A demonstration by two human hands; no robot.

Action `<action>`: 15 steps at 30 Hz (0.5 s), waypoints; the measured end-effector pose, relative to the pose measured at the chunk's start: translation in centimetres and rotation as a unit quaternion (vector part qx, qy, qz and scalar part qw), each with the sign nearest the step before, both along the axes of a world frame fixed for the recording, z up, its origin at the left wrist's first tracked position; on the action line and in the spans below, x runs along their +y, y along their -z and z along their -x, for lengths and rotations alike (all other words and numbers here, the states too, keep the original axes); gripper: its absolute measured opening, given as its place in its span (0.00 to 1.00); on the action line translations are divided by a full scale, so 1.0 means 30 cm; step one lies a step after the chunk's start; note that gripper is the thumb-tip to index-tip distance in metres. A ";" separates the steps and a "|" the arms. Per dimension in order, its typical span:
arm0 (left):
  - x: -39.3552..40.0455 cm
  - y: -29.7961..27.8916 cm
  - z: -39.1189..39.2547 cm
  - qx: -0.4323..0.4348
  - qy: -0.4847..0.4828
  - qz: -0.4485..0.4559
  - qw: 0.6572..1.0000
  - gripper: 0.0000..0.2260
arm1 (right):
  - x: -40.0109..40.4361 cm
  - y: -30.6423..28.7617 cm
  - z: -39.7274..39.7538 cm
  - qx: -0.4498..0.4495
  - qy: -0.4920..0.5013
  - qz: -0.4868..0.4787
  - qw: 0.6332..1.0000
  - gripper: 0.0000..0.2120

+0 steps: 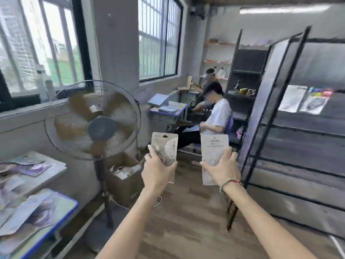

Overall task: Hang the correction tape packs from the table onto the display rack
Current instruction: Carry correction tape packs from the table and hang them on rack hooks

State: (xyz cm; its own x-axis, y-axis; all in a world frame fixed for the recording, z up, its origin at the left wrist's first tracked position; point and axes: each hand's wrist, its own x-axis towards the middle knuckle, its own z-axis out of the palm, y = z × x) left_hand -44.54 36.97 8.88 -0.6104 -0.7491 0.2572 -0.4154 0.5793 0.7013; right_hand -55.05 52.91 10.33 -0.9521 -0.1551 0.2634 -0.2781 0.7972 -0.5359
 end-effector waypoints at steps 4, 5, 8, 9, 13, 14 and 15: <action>0.274 -0.043 0.237 0.005 0.072 0.002 0.997 0.48 | 0.324 -0.035 0.169 0.018 0.074 0.011 0.997 0.53; 0.345 -0.053 0.296 0.008 0.084 0.001 0.996 0.48 | 0.407 -0.044 0.212 0.019 0.090 0.011 0.996 0.53; 0.555 -0.078 0.479 0.016 0.114 0.004 0.993 0.48 | 0.656 -0.069 0.348 0.029 0.134 0.016 0.990 0.54; 0.621 -0.087 0.538 0.018 0.121 0.006 0.992 0.48 | 0.738 -0.077 0.392 0.031 0.147 0.018 0.988 0.54; 0.850 -0.128 0.744 0.032 0.147 0.013 0.989 0.47 | 1.023 -0.096 0.541 0.028 0.202 0.031 0.979 0.54; 0.901 -0.135 0.790 0.035 0.151 0.013 0.988 0.47 | 1.080 -0.099 0.572 0.028 0.211 0.033 0.976 0.53; 0.949 -0.144 0.837 0.036 0.154 0.014 0.987 0.47 | 1.132 -0.102 0.604 0.028 0.219 0.035 0.975 0.53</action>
State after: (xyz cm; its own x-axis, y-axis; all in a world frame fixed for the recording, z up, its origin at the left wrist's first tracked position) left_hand -69.65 65.45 13.20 -0.7873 -0.5232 0.3262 -0.1663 0.6896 0.7048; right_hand -73.18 86.87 13.38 -0.9067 0.2825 0.3131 0.0491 0.8082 -0.5869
